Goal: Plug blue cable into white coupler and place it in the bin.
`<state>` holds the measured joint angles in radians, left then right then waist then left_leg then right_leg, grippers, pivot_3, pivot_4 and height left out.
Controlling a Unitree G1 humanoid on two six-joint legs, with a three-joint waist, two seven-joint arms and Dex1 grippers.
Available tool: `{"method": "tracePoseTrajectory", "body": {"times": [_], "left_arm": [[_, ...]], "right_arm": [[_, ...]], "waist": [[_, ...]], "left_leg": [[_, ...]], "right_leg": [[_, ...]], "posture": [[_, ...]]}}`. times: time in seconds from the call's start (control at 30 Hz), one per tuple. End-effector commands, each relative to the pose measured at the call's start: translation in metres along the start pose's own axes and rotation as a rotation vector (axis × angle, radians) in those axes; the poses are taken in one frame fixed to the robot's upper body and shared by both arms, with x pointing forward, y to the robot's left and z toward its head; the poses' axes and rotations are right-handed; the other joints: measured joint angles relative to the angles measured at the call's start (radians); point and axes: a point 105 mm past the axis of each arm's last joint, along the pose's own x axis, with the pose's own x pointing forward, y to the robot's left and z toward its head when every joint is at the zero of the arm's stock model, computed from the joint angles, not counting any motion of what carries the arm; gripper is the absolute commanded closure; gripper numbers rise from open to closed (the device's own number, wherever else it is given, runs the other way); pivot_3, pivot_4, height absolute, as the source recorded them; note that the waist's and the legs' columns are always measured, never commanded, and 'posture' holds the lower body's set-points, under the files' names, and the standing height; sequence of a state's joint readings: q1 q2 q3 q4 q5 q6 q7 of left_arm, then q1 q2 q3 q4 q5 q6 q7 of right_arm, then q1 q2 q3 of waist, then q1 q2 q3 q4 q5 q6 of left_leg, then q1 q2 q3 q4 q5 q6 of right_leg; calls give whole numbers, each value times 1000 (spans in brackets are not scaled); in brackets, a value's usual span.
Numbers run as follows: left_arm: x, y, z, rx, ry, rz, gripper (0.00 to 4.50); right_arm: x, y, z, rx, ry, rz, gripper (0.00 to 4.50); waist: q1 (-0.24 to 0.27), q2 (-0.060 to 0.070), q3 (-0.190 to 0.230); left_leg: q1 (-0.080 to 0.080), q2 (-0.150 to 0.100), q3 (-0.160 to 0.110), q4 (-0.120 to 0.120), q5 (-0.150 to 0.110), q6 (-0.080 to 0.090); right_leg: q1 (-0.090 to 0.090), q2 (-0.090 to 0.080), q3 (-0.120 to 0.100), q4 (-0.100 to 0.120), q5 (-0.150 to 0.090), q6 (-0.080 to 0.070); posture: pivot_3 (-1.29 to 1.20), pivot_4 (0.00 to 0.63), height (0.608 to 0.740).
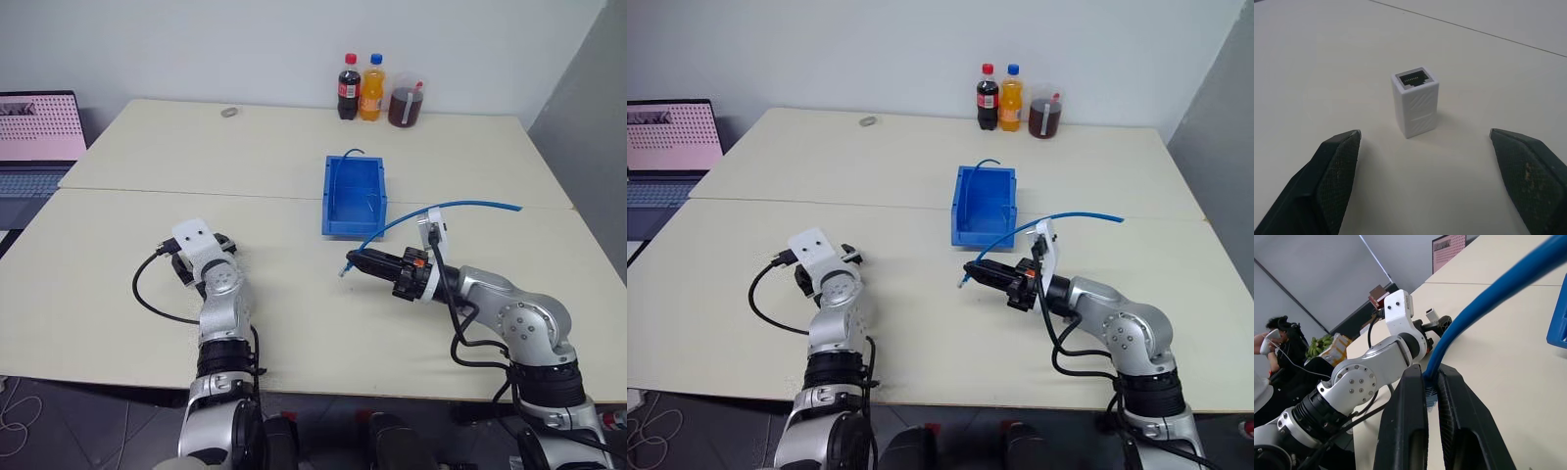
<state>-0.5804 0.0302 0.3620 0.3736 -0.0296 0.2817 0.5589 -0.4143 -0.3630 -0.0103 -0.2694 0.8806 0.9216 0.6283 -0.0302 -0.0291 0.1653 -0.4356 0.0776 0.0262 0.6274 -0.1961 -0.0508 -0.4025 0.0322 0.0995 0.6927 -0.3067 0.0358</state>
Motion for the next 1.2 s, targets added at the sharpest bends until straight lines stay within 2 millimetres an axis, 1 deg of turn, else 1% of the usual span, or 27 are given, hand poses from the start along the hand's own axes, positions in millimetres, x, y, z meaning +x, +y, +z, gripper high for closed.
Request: {"method": "tracePoseTrajectory", "body": {"times": [0.03, 0.47, 0.6, 0.77, 0.83, 0.87, 0.93, 1.0, 1.2], "left_arm": [[4, -1, 14, -43, -26, 45, 69], [15, -4, 27, -85, -30, 89, 69], [18, -3, 32, -72, -50, 95, 69], [20, 1, 32, -63, -54, 106, 69], [20, 1, 30, -60, -51, 104, 424], [20, 1, 29, -61, -47, 102, 532], [19, 0, 27, -62, -34, 99, 1019], [19, -1, 26, -61, -32, 92, 1368], [18, -2, 22, -60, -26, 84, 2809]], "right_arm": [[0, 7, 13, -53, -25, 23, 4480], [1, 6, 12, -52, -25, 20, 4481], [1, 7, 11, -50, -24, 20, 4482], [0, 6, 11, -48, -23, 18, 4482], [0, 6, 10, -47, -23, 18, 4482], [0, 6, 10, -47, -23, 19, 4482], [0, 6, 10, -46, -23, 19, 4482], [0, 6, 10, -46, -23, 19, 4482], [1, 7, 12, -50, -30, 22, 4482]], "waist": [[1, 0, 0], [0, 0, 0], [0, 0, 0], [0, 0, 0], [1, 0, 0], [1, 0, 0], [1, 0, 0], [1, 0, 0], [1, 0, 0]], "left_leg": [[0, 0, 0, 0, 0, 0], [0, 0, 0, 0, 0, 0], [0, 0, 0, 0, 0, 0], [0, 0, 0, 0, 0, 0], [0, 0, 0, 0, 0, 0], [0, 0, 0, 0, 0, 0], [0, 0, 0, 0, 0, 0], [0, 0, 0, 0, 0, 0], [0, 0, 0, 0, 0, 0]], "right_leg": [[0, 0, 0, 0, 0, 0], [0, 0, 0, 0, 0, 0], [0, 0, 0, 0, 0, 0], [0, 0, 0, 0, 1, 0], [0, 0, 0, 0, 1, 0], [0, 0, 0, 0, 1, 0], [0, 0, 0, 0, 1, 0], [0, 0, 0, 0, 1, 0], [0, 0, 0, 0, 1, 0]], "posture": [[0, 150, 740], [0, 150, 740], [0, 150, 740], [0, 150, 740], [0, 150, 740], [0, 150, 740], [0, 150, 740], [0, 150, 740], [0, 150, 740]]}}
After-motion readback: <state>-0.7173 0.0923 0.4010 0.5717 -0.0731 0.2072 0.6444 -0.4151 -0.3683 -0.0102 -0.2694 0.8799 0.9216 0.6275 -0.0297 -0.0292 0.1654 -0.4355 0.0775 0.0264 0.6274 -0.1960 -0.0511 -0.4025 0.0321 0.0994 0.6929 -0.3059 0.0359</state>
